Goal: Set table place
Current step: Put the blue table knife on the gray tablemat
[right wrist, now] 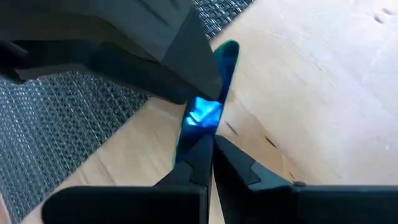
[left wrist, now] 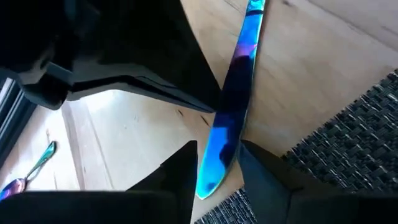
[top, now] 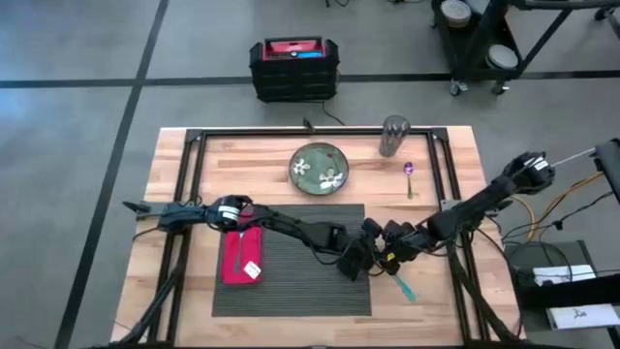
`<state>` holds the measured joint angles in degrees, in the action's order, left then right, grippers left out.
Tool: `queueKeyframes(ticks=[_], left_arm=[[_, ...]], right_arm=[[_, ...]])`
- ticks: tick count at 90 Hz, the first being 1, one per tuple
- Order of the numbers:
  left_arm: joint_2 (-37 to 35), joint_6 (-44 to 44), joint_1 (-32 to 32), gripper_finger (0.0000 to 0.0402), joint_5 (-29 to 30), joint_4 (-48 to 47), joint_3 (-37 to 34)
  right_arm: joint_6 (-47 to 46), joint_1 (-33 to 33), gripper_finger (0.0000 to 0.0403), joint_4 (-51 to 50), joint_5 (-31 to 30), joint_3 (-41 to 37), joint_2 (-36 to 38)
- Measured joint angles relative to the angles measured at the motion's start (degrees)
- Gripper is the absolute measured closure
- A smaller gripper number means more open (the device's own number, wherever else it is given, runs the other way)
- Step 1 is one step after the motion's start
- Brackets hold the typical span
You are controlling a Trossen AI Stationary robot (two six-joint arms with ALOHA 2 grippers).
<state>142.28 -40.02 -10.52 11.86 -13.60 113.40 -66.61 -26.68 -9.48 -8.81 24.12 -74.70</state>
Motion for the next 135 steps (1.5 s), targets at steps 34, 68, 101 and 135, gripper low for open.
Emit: queueKeyframes(ticks=[34,68,101,135], left_arm=[[-0.07,-1.84,0.02,0.0288,-0.31,0.23,-0.65],[0.31,-7.15,0.28,0.0298,-0.33,0.54,-1.51],[1.57,-8.52,0.30,0.0324,-0.29,2.94,-1.81],[-0.43,-5.23,0.08,0.0324,1.50,1.32,-1.69]], right_arm=[[-0.09,-0.05,0.0403,-0.08,-0.47,0.18,-1.91],[0.39,-0.09,0.0403,2.29,-0.40,-0.15,-2.02],[0.90,-0.04,0.0403,2.65,-1.12,-0.17,-2.31],[2.22,0.25,0.0403,-0.51,-1.16,0.24,1.26]])
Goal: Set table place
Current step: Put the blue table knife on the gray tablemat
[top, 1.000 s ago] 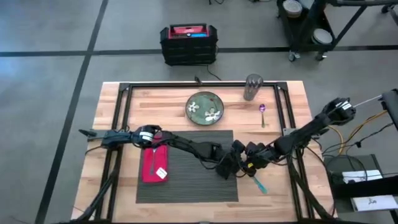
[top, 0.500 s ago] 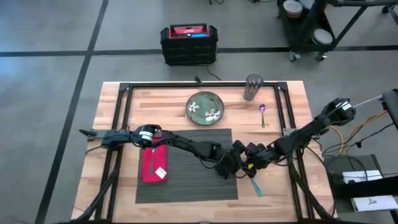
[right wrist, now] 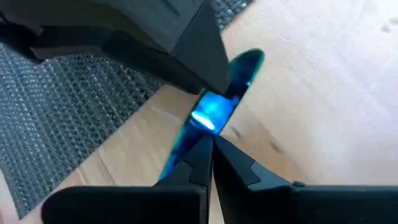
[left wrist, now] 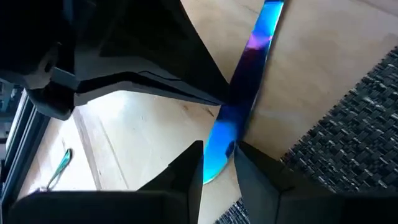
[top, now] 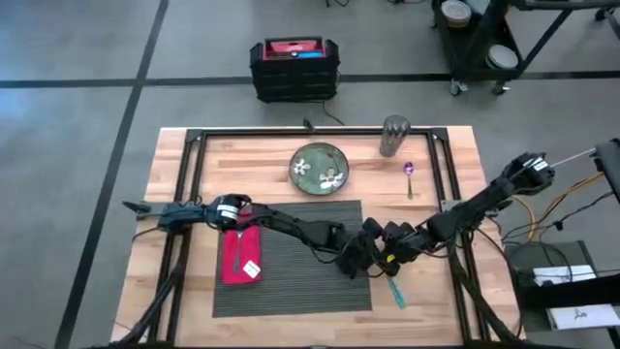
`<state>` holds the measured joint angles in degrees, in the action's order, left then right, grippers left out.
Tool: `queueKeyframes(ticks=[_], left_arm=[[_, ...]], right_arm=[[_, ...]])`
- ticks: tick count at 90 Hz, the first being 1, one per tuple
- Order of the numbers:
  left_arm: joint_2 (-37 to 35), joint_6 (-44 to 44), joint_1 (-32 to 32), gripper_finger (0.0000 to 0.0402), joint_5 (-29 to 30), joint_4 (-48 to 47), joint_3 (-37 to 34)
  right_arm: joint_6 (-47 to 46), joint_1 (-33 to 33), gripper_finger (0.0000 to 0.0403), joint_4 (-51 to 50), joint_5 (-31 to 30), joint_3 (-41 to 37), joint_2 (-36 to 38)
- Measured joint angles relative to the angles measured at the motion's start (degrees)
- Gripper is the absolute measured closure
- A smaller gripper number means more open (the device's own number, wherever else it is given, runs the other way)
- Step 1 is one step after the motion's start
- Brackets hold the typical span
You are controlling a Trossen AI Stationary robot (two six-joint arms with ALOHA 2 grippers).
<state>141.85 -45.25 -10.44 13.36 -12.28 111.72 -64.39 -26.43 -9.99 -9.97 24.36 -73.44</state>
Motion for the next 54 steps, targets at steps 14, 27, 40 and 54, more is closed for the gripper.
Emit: queueKeyframes(ticks=[14,27,40,54], left_arm=[[-2.65,11.92,-0.24,0.0324,1.97,-3.46,-0.24],[-6.13,33.93,-0.10,0.0321,-0.11,-5.51,-0.04],[-6.98,50.10,0.09,0.0314,-6.96,-5.96,-0.02],[-7.00,53.75,0.00,0.0307,-7.56,-5.96,-0.02]], right_arm=[[1.73,0.02,0.0403,-5.40,-0.45,1.90,4.11],[4.05,0.02,0.0403,-7.57,-0.80,2.73,6.13],[11.11,-0.22,0.0403,-7.43,-1.35,2.69,5.46],[14.30,-0.31,0.0403,-7.08,-4.13,2.69,3.22]])
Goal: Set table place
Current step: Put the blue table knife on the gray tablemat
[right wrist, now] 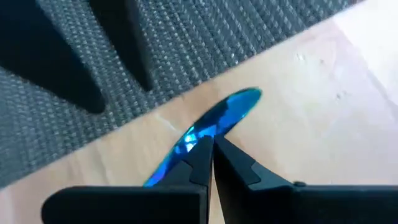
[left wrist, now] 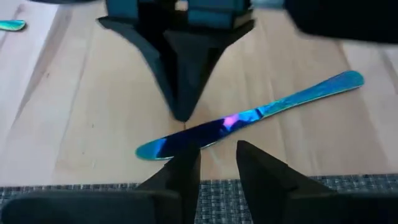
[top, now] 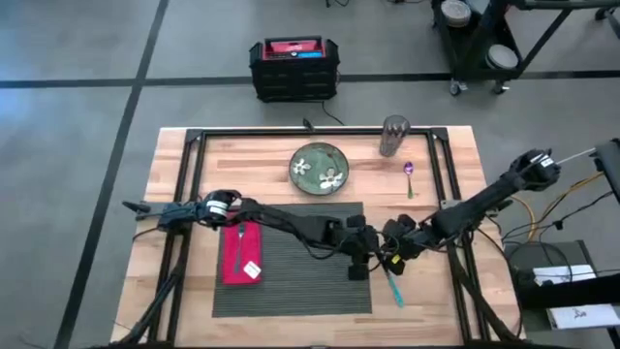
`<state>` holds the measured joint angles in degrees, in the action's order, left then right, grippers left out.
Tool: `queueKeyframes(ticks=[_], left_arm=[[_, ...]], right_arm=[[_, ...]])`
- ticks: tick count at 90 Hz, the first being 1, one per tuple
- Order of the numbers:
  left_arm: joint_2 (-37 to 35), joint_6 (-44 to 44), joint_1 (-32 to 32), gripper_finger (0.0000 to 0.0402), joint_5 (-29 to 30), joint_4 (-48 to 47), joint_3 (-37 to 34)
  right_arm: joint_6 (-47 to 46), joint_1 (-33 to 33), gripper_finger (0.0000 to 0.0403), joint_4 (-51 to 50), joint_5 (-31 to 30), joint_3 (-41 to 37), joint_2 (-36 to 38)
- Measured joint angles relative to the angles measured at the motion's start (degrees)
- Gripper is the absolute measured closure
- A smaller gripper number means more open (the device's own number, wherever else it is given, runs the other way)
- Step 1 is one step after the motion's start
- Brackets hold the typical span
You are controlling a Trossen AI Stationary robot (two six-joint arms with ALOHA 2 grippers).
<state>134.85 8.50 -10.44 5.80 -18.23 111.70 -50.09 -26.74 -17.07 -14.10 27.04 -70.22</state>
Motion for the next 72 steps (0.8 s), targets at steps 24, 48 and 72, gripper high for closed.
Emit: queueKeyframes(ticks=[24,48,72], left_arm=[[0.06,1.28,0.09,0.0299,0.09,-0.33,-0.11],[0.06,1.04,0.11,0.0298,0.17,-0.33,-0.11],[0.06,0.77,0.13,0.0314,0.20,-0.35,-0.11]], right_arm=[[-2.58,-0.11,0.0403,1.45,-0.51,-0.04,-4.79],[-2.49,-0.11,0.0403,3.23,-0.51,-0.04,-5.02],[-2.42,-0.11,0.0403,4.71,-0.69,-0.06,-7.47]])
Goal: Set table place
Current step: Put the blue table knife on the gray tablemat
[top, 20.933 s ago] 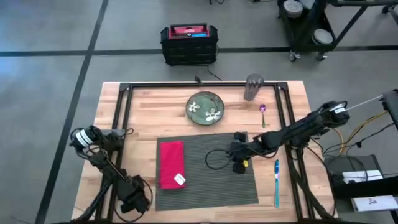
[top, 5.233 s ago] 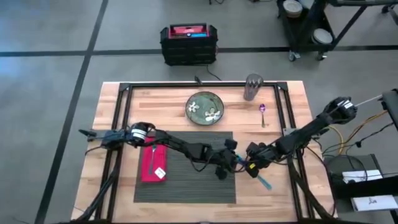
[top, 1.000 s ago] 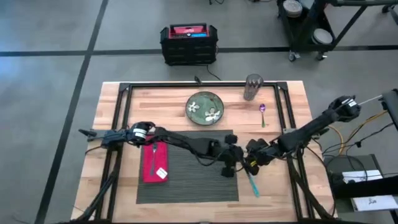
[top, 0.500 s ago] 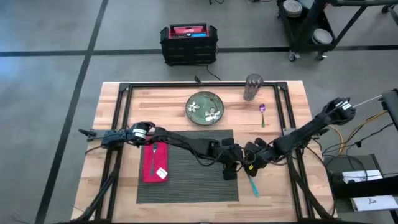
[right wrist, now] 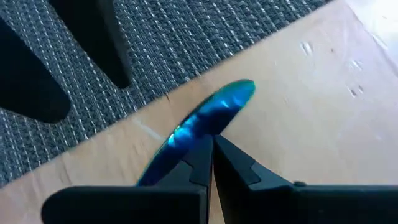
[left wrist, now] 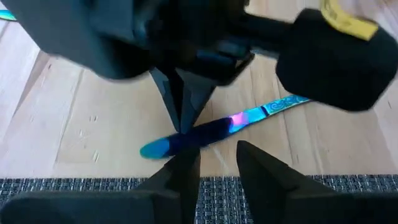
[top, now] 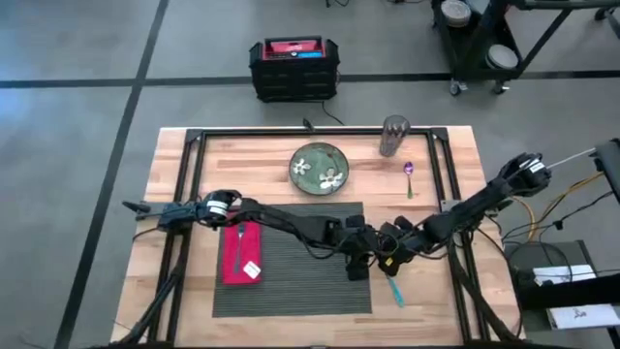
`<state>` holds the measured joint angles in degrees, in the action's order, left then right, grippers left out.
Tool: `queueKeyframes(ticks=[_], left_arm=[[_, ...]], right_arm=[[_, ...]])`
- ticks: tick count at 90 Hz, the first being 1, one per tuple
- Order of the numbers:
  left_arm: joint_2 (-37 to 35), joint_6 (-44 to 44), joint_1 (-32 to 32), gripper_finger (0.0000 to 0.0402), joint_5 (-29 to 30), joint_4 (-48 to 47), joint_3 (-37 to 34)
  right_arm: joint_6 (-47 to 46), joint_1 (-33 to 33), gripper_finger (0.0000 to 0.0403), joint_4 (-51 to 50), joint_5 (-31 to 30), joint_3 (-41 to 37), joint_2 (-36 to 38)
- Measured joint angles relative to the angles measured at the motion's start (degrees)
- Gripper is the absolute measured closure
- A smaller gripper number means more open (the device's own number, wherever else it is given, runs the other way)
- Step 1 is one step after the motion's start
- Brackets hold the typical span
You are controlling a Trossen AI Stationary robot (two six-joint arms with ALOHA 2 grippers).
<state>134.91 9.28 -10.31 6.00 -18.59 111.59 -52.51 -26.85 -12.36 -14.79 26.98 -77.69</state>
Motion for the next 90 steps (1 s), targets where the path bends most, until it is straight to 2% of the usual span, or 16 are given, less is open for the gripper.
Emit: queueKeyframes(ticks=[19,39,46,64,77,90], left_arm=[[0.00,-0.57,0.00,0.0324,0.00,0.04,0.00],[0.32,-4.23,0.00,0.0314,0.02,0.13,0.00],[1.01,-10.00,-0.04,0.0310,0.02,0.10,0.00],[3.39,-32.97,-0.15,0.0305,0.21,1.06,-0.39],[5.81,-42.30,-0.13,0.0311,1.29,5.17,-0.42],[6.91,-49.06,-0.15,0.0322,5.05,6.77,-0.42]], right_arm=[[0.06,0.00,0.0403,-0.30,-0.13,0.02,-0.15],[1.22,-0.02,0.0403,-0.33,-0.66,-0.11,-0.17],[2.62,-0.04,0.0403,-0.22,-0.96,-0.20,-0.19],[4.10,-0.04,0.0403,0.29,-1.57,-0.63,-0.19],[4.10,-0.04,0.0403,1.38,-1.79,-0.94,-0.22],[4.28,-0.15,0.0403,1.65,-1.98,-1.11,-0.22]])
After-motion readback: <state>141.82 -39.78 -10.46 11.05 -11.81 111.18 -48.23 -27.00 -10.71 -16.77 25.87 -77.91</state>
